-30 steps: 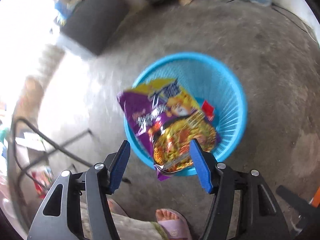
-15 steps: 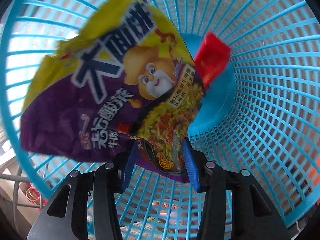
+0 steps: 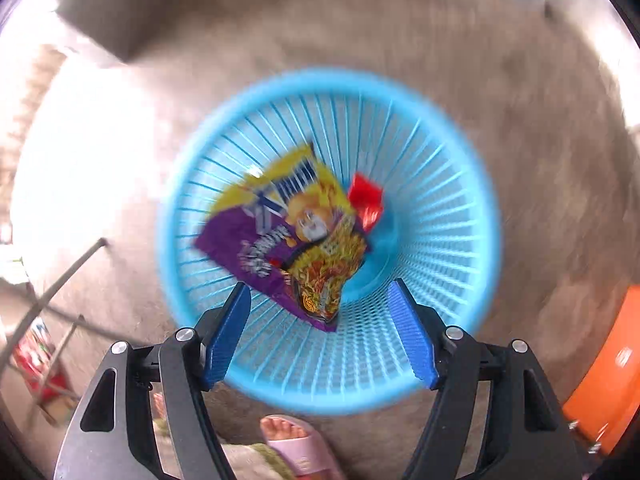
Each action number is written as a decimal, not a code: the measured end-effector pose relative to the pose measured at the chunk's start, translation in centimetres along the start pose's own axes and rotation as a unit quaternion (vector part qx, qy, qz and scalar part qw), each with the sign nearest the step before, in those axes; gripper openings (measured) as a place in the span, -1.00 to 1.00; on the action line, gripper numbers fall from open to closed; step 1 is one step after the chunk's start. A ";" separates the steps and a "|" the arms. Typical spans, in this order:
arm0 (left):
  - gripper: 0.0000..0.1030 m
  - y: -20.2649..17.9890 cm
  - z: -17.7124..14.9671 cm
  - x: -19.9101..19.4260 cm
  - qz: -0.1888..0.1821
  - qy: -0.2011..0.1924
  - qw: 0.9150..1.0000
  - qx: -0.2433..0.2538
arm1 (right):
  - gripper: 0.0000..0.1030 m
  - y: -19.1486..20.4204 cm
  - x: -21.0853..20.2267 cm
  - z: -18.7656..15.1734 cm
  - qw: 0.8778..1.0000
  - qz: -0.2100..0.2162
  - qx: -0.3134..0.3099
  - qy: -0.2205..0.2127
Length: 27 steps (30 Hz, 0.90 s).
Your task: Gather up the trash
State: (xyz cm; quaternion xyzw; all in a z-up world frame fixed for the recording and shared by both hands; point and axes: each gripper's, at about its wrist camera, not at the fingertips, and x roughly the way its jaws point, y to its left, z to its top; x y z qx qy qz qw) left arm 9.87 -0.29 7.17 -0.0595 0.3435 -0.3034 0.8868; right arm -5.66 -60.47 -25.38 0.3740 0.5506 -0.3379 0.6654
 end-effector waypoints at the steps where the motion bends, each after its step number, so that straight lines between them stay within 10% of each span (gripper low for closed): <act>1: 0.83 0.3 -0.4 -0.1 0.004 -0.001 1.000 0.003 | 0.34 0.6 -2.4 -0.4 1.000 0.005 -0.012 -0.026; 8: 0.83 1.8 -3.4 -0.4 0.027 -0.005 0.999 0.033 | 0.34 6.2 -19.5 -7.9 0.963 0.185 -0.096 -0.170; 15: 0.83 1.3 -7.5 -0.4 0.015 0.010 0.995 0.098 | 0.34 16.6 -25.6 -13.8 0.912 0.330 -0.177 -0.169; 24: 0.82 0.7 -12.0 1.7 0.011 0.043 0.978 0.205 | 0.34 26.4 -22.7 -16.1 0.907 0.342 -0.223 -0.101; 27: 0.52 0.5 -12.9 3.1 0.033 0.058 0.968 0.240 | 0.35 27.5 -22.0 -16.5 0.910 0.338 -0.220 -0.089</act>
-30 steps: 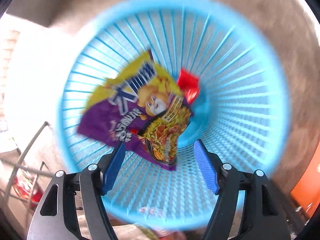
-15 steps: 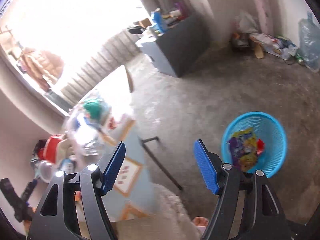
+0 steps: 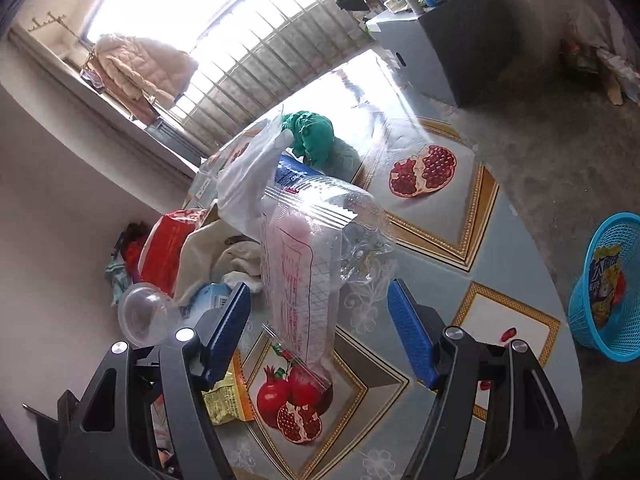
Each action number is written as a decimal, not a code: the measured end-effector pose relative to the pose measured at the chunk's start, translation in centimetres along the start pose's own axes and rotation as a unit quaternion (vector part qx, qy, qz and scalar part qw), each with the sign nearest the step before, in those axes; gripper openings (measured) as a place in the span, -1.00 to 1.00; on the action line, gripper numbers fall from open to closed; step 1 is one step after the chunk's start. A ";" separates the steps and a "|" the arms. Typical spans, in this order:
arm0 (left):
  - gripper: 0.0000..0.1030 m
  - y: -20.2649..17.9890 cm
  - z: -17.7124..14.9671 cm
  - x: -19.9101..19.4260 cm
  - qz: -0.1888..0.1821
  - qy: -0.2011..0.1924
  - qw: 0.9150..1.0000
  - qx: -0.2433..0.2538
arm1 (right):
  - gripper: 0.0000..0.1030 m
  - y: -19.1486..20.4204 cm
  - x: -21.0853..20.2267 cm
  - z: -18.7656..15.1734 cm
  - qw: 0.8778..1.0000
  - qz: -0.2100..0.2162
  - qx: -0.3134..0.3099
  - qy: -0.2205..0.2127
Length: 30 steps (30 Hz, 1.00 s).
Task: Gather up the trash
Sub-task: 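Grasp the clear printed plastic bag on the table with the right tool, then grasp the yellow snack packet with left tool while right tool lifts plastic bag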
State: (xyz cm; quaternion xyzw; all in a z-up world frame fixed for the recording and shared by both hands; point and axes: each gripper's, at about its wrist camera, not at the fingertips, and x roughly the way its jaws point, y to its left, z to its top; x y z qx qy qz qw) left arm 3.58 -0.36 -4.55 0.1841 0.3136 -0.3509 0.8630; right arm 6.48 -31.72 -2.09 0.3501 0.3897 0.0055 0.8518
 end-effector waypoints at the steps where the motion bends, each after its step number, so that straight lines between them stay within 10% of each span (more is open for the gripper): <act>1: 0.49 -0.1 -0.2 0.6 0.009 0.010 1.000 0.009 | 0.34 0.0 0.3 0.0 1.000 -0.001 0.005 0.003; 10: 0.11 -0.3 -0.8 1.8 0.009 0.020 0.999 0.048 | 0.23 0.0 3.4 -0.3 1.000 0.003 0.020 0.017; 21: -1.00 -1.1 -0.3 2.1 -0.035 0.032 0.998 0.047 | -0.50 -0.6 2.4 -0.9 0.999 0.010 0.030 0.014; 30: -1.00 -1.2 0.1 0.5 -0.044 0.014 0.998 0.037 | -0.70 -0.8 0.2 -1.9 0.998 0.037 0.043 0.010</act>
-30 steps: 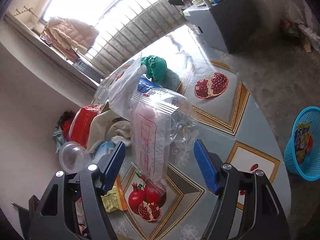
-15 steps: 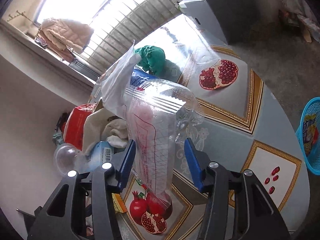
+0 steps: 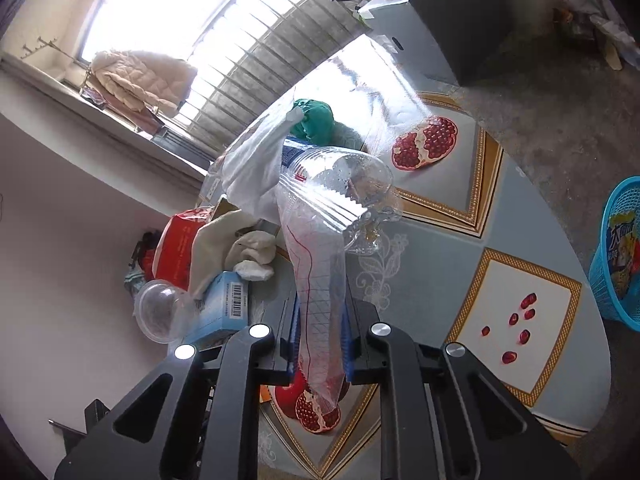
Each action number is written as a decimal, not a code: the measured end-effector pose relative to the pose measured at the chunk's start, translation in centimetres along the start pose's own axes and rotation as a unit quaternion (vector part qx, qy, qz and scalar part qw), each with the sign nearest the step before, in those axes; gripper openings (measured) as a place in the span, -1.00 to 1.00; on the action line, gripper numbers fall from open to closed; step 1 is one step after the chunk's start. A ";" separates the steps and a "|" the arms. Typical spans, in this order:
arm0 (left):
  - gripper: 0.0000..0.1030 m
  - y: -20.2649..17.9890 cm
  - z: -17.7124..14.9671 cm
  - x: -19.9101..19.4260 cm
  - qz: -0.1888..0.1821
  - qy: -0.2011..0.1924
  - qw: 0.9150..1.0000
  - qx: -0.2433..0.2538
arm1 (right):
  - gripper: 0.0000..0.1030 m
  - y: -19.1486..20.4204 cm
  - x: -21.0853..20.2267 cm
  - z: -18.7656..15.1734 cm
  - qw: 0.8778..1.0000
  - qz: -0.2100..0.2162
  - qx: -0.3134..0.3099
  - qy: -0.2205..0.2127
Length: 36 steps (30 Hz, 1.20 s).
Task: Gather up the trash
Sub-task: 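Grasp the yellow snack packet with left tool while right tool lifts plastic bag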
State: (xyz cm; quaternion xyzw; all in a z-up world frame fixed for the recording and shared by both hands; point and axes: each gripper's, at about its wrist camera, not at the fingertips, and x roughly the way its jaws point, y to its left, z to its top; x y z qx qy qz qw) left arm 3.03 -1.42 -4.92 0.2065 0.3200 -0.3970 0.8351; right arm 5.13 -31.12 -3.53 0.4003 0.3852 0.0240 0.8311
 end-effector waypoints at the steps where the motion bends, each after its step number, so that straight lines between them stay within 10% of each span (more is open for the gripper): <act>1: -1.00 -0.1 0.1 -0.3 -0.001 -0.003 1.000 -0.002 | -0.70 0.0 -0.3 -0.2 1.000 0.003 0.002 -0.001; 17: -0.97 2.8 1.5 -3.2 -0.050 -0.008 0.988 -0.148 | -0.83 -1.8 -6.3 -2.3 0.998 0.046 0.021 -0.037; 20: -0.26 4.8 0.1 -3.0 -0.035 0.008 0.975 -0.221 | -0.83 -2.2 -6.3 -2.9 0.998 0.051 0.024 -0.035; 28: -0.27 10.1 -1.7 1.1 -0.019 0.066 0.919 -0.389 | -0.83 -2.5 -5.0 -3.2 0.998 0.057 0.022 -0.024; 36: -0.73 8.0 -0.2 2.5 0.054 0.075 0.942 -0.322 | -0.83 -2.7 -5.0 -3.2 0.998 0.055 0.025 -0.030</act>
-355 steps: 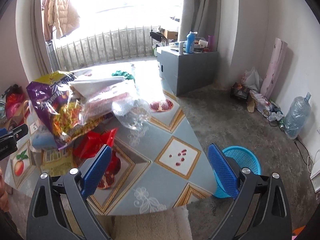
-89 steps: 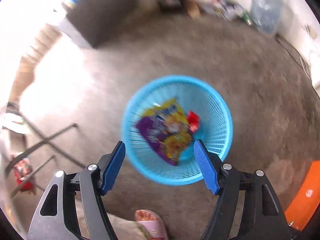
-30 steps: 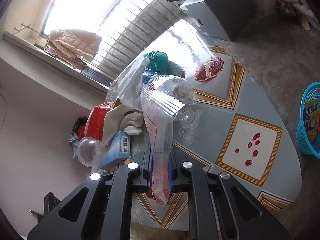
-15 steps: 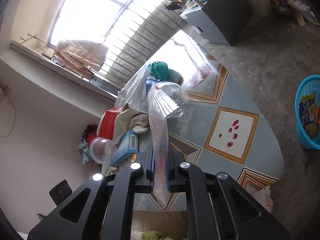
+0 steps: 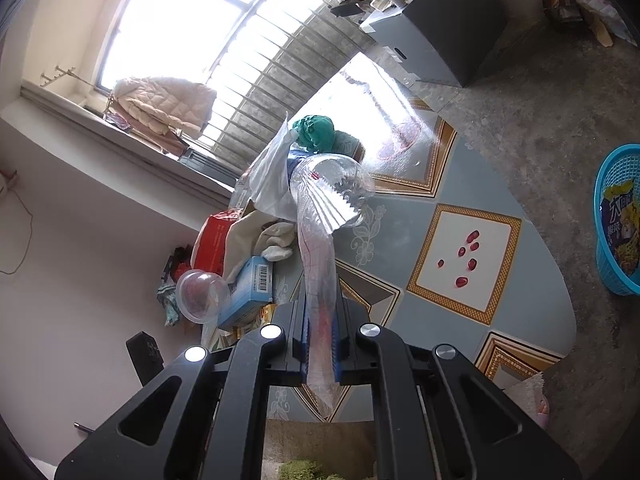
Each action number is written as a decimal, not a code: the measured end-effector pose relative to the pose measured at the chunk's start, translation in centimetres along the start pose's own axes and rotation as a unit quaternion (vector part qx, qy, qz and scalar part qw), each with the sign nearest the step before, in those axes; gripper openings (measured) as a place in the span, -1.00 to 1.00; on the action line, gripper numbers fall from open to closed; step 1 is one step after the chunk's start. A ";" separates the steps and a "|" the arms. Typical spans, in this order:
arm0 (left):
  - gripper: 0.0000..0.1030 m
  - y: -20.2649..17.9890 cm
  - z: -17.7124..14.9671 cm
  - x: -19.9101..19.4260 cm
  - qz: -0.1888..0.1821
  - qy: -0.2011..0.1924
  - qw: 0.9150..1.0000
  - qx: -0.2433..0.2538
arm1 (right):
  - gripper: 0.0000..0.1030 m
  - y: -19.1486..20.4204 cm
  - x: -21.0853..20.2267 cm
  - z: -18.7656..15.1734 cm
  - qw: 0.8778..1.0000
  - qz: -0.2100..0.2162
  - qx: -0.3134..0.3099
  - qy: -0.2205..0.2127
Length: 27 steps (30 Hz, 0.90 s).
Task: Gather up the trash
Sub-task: 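Grasp the yellow snack packet with left tool while right tool lifts plastic bag, then carry both items over the blue basket and open both tools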
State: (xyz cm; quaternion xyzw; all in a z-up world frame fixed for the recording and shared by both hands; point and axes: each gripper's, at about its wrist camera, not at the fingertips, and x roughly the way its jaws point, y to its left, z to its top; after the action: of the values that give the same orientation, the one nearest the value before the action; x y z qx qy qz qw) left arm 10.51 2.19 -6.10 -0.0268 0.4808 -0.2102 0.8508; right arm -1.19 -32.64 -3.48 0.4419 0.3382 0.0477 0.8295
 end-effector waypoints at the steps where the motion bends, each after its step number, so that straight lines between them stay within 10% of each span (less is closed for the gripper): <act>1: -0.76 -0.1 -0.1 -0.1 0.003 -0.001 1.000 0.003 | -0.83 -0.1 0.0 0.0 1.000 0.000 0.000 -0.001; 15: -0.90 -5.4 1.4 -6.9 -0.068 -0.061 0.994 0.061 | -0.83 -2.0 -6.9 1.1 0.996 -0.022 0.002 -0.092; 27: -0.90 -28.7 5.7 0.6 -0.171 -0.019 0.944 0.281 | -0.83 -11.7 -18.9 0.9 0.942 -0.237 0.058 -0.230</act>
State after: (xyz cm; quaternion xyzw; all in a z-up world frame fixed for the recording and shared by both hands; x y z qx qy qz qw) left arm 6.00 -25.03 3.57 0.1276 0.3738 -0.4790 0.7839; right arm -17.74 -47.48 -2.32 0.3955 0.2350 -0.2729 0.8449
